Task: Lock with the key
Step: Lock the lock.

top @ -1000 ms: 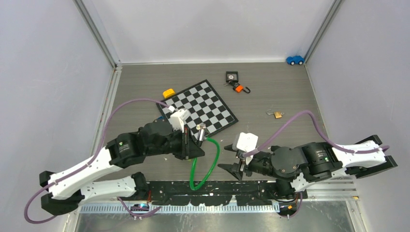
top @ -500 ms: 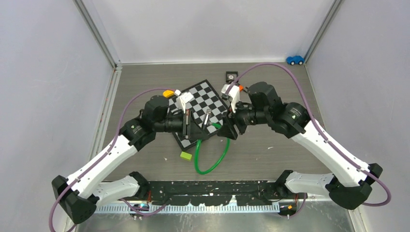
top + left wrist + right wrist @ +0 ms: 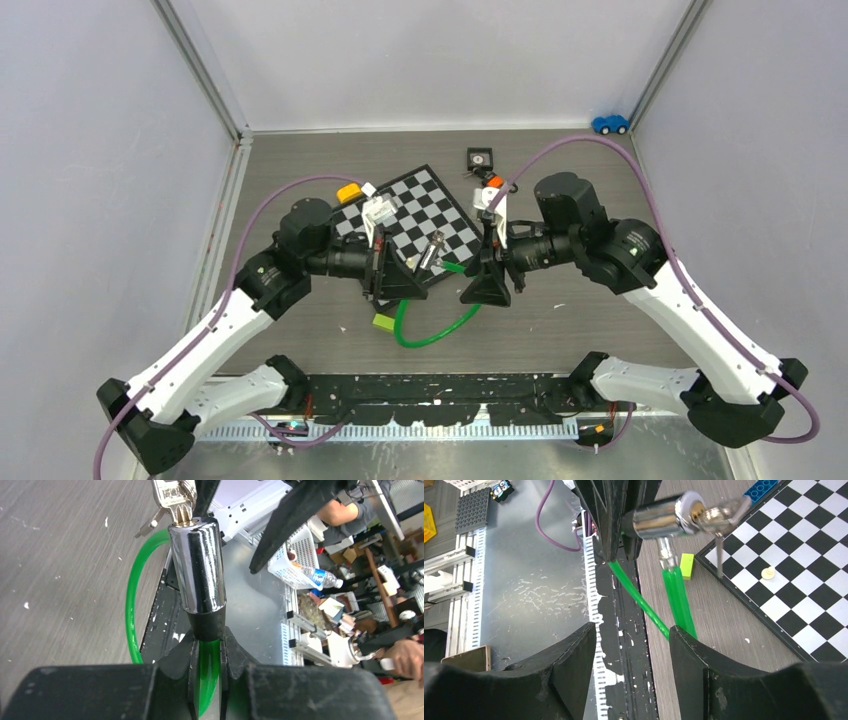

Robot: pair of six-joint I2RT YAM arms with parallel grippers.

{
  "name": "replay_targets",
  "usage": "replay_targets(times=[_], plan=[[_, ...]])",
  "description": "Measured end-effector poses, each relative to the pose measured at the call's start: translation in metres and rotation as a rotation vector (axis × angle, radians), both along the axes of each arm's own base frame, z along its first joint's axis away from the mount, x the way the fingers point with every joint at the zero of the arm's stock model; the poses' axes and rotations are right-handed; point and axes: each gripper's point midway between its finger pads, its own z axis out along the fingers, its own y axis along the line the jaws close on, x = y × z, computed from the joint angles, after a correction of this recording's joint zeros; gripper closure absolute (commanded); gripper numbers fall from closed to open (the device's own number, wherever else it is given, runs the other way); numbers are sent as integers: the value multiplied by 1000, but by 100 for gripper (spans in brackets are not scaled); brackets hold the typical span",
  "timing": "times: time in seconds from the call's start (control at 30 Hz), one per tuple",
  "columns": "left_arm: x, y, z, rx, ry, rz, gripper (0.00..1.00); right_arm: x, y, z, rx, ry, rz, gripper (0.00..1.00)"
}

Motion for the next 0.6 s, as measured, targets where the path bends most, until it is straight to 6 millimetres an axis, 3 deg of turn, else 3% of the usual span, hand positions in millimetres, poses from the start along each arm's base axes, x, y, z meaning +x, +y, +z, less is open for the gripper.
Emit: replay_targets(times=[0.3,0.6], plan=[[-17,13,7,-66,-242,-89,100,-12,-2,17,52,-18,48,41],[-20,14,7,-79,-308,-134,100,-15,6,17,67,39,95,44]])
